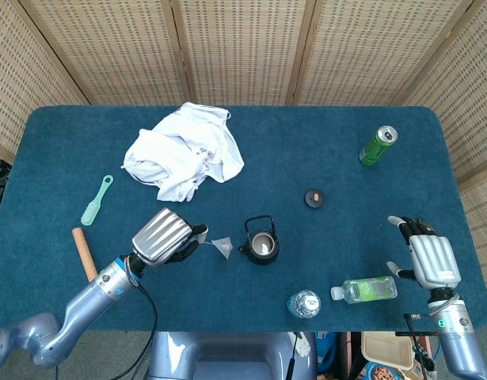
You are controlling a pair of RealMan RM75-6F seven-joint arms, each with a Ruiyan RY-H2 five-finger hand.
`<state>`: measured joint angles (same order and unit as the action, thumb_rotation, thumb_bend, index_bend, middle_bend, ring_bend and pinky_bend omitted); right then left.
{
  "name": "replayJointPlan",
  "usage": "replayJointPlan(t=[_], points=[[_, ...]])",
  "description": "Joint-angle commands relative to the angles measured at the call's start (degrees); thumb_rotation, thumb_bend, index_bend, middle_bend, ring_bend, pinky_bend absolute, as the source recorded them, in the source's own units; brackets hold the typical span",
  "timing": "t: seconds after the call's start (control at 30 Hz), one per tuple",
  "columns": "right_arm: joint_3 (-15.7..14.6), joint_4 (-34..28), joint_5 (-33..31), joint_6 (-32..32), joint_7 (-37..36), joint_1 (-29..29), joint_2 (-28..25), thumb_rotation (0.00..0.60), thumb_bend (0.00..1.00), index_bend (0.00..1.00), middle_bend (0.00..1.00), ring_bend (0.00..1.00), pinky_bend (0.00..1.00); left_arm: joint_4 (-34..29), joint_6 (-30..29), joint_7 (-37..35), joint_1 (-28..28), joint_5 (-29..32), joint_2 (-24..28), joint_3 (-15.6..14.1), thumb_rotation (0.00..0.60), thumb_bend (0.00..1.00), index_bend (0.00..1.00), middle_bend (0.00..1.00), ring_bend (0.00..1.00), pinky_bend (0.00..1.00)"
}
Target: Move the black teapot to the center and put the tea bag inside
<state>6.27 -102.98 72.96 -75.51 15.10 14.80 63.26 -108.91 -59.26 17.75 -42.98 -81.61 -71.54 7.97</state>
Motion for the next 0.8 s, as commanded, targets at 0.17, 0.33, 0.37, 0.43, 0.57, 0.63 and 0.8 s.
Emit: replayJointPlan(t=[0.17, 0.33, 0.37, 0.43, 0.57, 0.63, 0.8], points=[[0.1, 1.0, 1.8, -1.8, 0.1, -0.5, 1.3, 0.600, 0.33, 0.24, 0.30, 0.30, 0.49, -0.4, 1.2, -0.8, -1.8, 0.5, 0.1, 2.1, 0.600, 0.52, 0.59, 0.85, 0.82, 0.79], [0.1, 1.6, 2.9, -2.9, 0.2, -0.8, 2.2, 0.600, 0.33, 0.24, 0.30, 0.30, 0.49, -0.8, 2.7, -0.9, -4.1, 1.9, 0.1, 4.5, 0.600, 0.52, 0.59, 0.85, 0.82, 0.79], [0.1, 1.7, 3.1, -3.0, 0.0, -0.8, 2.3, 0.600, 0.33, 0.24, 0.30, 0.30, 0.49, -1.0, 3.0, -0.8, -4.8, 2.3, 0.1, 5.2, 0.600, 0.52, 0.59, 0.85, 0.82, 0.79], [0.1, 1.7, 3.4, -3.2, -0.5, -0.9, 2.6, 0.600, 0.33, 0.24, 0.30, 0.30, 0.49, -1.4, 4.2, -1.1, -6.3, 3.5, 0.2, 6.9, 0.600, 0.52, 0.59, 0.85, 0.82, 0.79], [0.1, 2.0, 3.8, -3.2, -0.9, -1.0, 2.7, 0.600, 0.33, 0.24, 0.30, 0.30, 0.49, -1.6, 5.7, -0.6, -8.3, 5.9, -0.1, 8.3, 0.600, 0.52, 0.59, 0.84, 0.82, 0.79], [0.1, 2.0, 3.8, -3.2, -1.0, -1.1, 2.7, 0.600, 0.33, 0.24, 0.30, 0.30, 0.49, -1.5, 6.4, -0.1, -9.3, 7.2, -0.5, 8.9, 0.600, 0.52, 0.59, 0.84, 0.82, 0.79], [0.2, 2.2, 3.8, -3.3, -1.6, -1.4, 2.5, 0.600, 0.33, 0.24, 0.30, 0.30, 0.49, -0.2, 8.2, 2.0, -12.8, 11.6, -2.9, 10.4, 0.600, 0.52, 0.59, 0.84, 0.82, 0.79]])
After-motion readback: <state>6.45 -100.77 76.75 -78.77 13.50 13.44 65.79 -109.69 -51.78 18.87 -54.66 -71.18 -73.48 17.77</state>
